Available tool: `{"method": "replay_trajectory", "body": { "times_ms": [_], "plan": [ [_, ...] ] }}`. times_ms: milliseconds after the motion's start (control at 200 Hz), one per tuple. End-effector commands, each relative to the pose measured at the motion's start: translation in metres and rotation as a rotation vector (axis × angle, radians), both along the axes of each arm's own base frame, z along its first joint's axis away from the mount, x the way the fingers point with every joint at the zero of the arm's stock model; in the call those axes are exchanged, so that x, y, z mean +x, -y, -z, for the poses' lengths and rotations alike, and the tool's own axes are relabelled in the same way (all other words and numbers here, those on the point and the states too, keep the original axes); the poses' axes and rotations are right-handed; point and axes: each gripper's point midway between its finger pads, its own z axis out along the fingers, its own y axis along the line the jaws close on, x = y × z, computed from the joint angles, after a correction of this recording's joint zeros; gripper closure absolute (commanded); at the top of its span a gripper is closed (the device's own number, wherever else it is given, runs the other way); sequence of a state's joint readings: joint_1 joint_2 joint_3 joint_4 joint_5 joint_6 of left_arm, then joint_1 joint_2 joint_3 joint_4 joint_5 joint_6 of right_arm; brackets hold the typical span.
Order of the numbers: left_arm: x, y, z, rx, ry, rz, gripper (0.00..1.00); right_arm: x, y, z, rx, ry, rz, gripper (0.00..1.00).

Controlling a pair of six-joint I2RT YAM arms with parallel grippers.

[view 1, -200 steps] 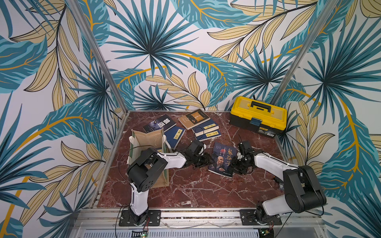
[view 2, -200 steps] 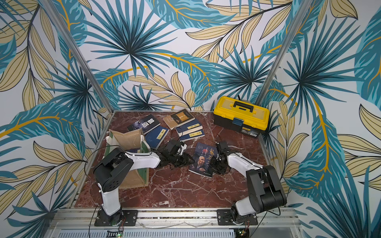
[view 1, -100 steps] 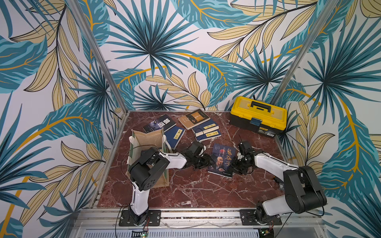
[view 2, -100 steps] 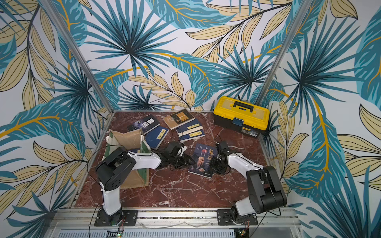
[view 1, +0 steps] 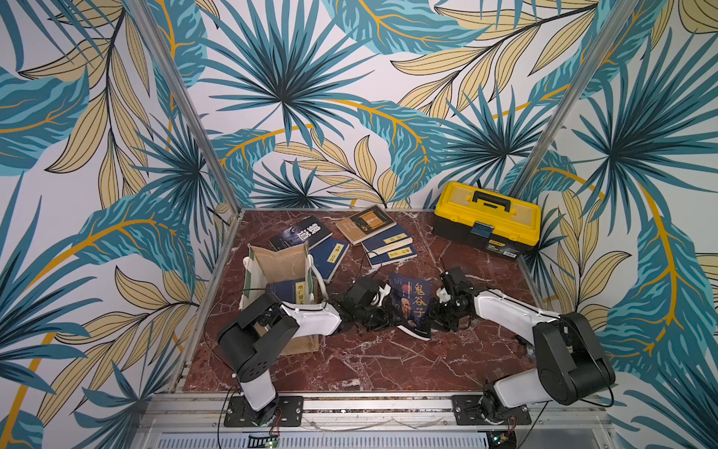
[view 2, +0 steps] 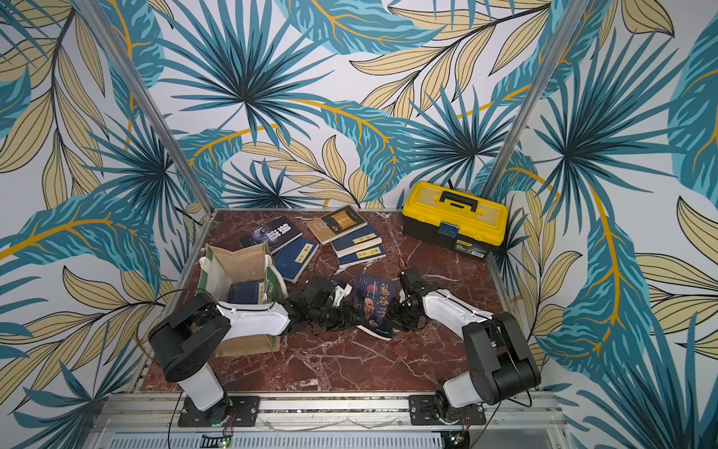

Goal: Put the books into the canvas bag
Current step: Pick up the book from the center of the board.

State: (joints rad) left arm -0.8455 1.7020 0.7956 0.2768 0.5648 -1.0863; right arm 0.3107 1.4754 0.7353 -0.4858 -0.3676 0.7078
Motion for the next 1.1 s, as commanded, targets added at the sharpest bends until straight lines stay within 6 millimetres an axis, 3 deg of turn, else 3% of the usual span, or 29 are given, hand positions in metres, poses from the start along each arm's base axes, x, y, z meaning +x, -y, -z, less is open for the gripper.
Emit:
{"method": "replay_trajectory", "body": {
  "times_ms": [0,135,361,471,611,816,1092],
  "plan": [
    [-0.01,0.004,-0.012,-0.058,0.034,0.014,0.62,-0.005,-0.025,-0.003,0.094,-0.004,-0.036,0.65],
    [-0.01,0.002,-0.006,-0.039,0.026,-0.009,0.68,-0.007,-0.036,-0.003,0.094,-0.008,-0.067,0.65],
    [-0.006,-0.01,-0.013,-0.026,0.07,-0.062,0.85,-0.005,-0.022,-0.017,0.022,0.048,-0.06,0.59],
    [-0.007,-0.013,-0.016,-0.014,0.087,-0.055,0.91,-0.001,-0.015,-0.034,-0.011,0.103,-0.056,0.56],
    [-0.008,-0.02,-0.031,0.017,0.154,-0.035,0.96,0.007,-0.004,-0.073,-0.034,0.245,-0.023,0.52],
    [-0.004,-0.039,-0.077,0.122,0.335,0.009,0.99,0.019,-0.003,-0.139,0.031,0.492,0.006,0.48],
    [-0.01,-0.068,-0.171,0.097,0.615,0.019,1.0,0.028,-0.037,-0.231,0.304,0.784,-0.068,0.46]
  ]
}}
